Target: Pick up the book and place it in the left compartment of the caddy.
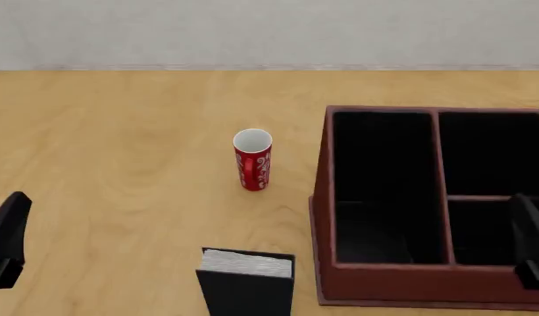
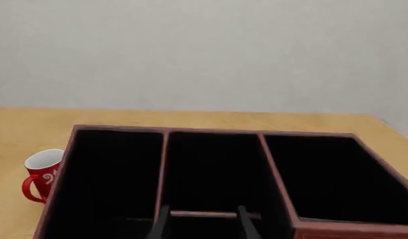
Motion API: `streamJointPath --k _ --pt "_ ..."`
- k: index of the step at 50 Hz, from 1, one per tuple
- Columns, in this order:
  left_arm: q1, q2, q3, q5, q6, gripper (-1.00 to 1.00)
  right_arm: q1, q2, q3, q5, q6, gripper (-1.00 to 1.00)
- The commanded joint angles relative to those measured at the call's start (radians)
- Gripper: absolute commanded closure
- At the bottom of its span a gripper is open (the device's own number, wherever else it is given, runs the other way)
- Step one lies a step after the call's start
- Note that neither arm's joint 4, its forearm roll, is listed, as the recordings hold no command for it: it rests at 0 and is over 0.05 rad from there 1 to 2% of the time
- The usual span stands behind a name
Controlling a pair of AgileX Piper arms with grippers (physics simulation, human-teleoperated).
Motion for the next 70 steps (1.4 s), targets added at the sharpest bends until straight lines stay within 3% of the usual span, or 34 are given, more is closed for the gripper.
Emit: streamJointPath --k 1,9,15,22,29,31,40,47,49,55,59,62,70 --pt "0.000 0.005 -0.003 -0.001 0.000 -1.00 0.014 0.000 -0.027 -0.007 0.019 -1.00" --pt "0.000 0.005 -0.003 -0.001 0.000 -1.00 0.067 -0.001 -0.124 0.025 0.005 -1.00" --pt "0.000 0.005 -0.003 -0.001 0.000 -1.00 0.148 -0.001 -0.258 0.130 0.015 -1.00" --pt "0.000 0.005 -0.003 -0.001 0.000 -1.00 0.249 0.015 -0.386 0.254 -0.059 -1.00" --pt "0.000 0.005 -0.003 -0.001 0.000 -1.00 0.329 0.146 -0.477 0.267 -0.088 -1.00" --pt "0.000 0.005 -0.003 -0.001 0.000 -1.00 0.352 0.200 -0.526 0.296 -0.070 -1.00" --pt "0.000 0.005 -0.003 -0.001 0.000 -1.00 0.438 0.405 -0.743 0.407 -0.138 -1.00" --pt "0.000 0.005 -0.003 -0.001 0.000 -1.00 0.503 0.515 -0.835 0.440 -0.138 -1.00" --pt "0.000 0.005 -0.003 -0.001 0.000 -1.00 0.525 0.535 -0.854 0.440 -0.168 -1.00" --pt "0.000 0.005 -0.003 -0.001 0.000 -1.00 0.597 0.637 -0.944 0.482 -0.157 -1.00" --pt "0.000 0.005 -0.003 -0.001 0.000 -1.00 0.702 0.732 -1.019 0.523 -0.160 -1.00" --pt "0.000 0.005 -0.003 -0.001 0.000 -1.00 0.720 0.763 -1.044 0.530 -0.181 -1.00" --pt "0.000 0.005 -0.003 -0.001 0.000 -1.00 0.800 0.896 -1.166 0.597 -0.147 -1.00"
